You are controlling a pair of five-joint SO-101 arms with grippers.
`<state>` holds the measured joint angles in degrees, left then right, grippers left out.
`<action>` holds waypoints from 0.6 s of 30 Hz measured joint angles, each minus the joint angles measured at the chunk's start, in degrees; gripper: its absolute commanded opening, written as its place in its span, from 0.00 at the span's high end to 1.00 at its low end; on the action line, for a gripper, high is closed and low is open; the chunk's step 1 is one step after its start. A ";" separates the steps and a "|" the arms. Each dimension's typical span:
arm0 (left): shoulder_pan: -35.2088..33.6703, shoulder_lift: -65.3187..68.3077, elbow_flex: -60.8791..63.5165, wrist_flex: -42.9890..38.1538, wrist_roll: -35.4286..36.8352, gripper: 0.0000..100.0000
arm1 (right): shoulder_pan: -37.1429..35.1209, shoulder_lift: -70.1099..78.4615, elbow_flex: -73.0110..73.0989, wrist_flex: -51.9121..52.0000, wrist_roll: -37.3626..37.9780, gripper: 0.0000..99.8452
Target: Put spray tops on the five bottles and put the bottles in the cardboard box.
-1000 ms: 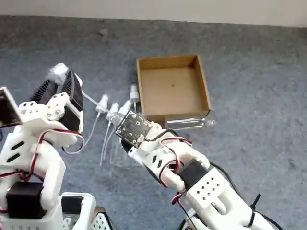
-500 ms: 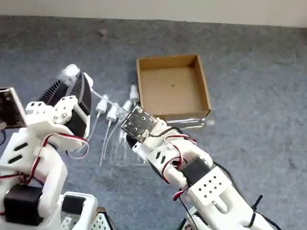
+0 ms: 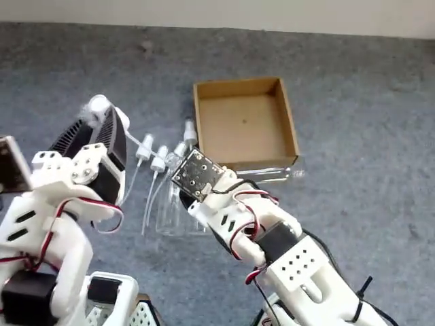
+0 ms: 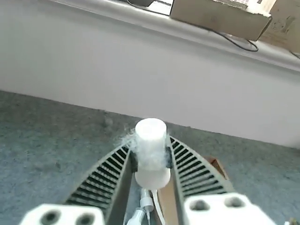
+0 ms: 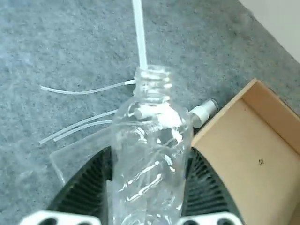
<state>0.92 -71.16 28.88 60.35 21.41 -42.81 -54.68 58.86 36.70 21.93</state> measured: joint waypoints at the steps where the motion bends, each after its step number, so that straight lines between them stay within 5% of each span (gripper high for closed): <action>1: 0.18 0.00 0.97 0.00 0.00 0.98 | 0.00 0.00 0.00 0.00 0.00 1.00; 18: 2.99 0.70 11.08 -2.55 -0.09 0.97 | 0.00 0.00 0.00 -0.35 0.00 1.00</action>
<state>3.91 -70.46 39.96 57.80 21.32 -42.81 -54.68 58.86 36.35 21.93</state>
